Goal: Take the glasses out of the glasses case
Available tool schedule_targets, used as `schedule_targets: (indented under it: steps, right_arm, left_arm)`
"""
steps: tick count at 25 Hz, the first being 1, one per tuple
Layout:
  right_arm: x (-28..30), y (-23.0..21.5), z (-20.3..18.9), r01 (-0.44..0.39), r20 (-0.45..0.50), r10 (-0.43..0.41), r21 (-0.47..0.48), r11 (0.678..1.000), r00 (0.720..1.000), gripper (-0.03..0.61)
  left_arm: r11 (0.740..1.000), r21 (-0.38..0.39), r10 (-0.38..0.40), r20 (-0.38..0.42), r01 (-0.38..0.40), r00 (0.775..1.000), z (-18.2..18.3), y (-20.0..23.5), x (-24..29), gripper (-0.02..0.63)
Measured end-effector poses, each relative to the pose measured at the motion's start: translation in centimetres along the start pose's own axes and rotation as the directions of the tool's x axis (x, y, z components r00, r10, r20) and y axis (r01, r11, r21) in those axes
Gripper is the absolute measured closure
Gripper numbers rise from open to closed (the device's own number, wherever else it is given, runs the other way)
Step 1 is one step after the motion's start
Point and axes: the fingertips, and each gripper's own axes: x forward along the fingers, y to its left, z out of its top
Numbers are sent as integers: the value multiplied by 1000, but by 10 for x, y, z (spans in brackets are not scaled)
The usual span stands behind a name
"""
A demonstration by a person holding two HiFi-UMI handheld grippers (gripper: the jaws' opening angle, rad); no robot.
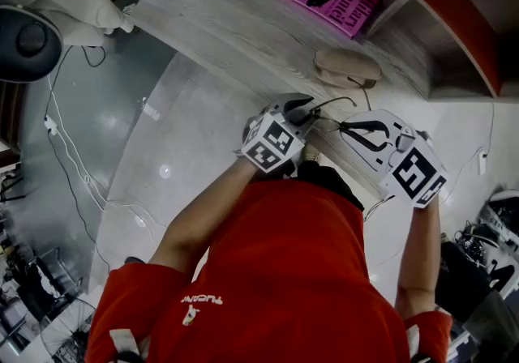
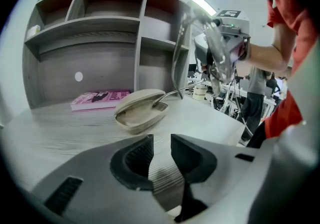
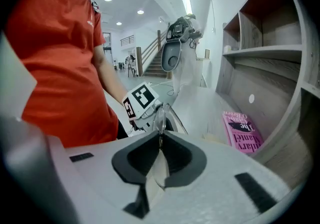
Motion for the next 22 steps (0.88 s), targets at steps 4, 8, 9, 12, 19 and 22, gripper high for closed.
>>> schedule_targets:
  steps: [4, 8, 9, 12, 19, 22]
  right_arm:
    - [-15, 6, 39, -20, 162, 14, 36, 999, 987, 549]
    - [-29, 8, 68, -59, 287, 25, 110, 992, 958, 549]
    - [-31, 7, 71, -64, 298, 29, 109, 992, 954, 549]
    - [-37, 6, 81, -86, 339, 49, 95, 992, 940, 549]
    - [-48, 9, 98, -166, 445, 116, 74, 983, 888, 549]
    - [-51, 11, 104, -192, 471, 138, 69, 979, 872, 549]
  left_arm:
    - [997, -75, -29, 80, 35, 996, 8, -6, -5, 511]
    - [973, -192, -80, 244, 129, 967, 36, -10, -21, 511]
    - [962, -218, -96, 290, 164, 952, 45, -10, -26, 511]
    - [912, -295, -140, 428, 284, 893, 67, -8, -41, 500]
    - [742, -399, -212, 622, 538, 754, 104, -2, -69, 422]
    - [681, -420, -220, 664, 600, 715, 108, 1, -73, 384]
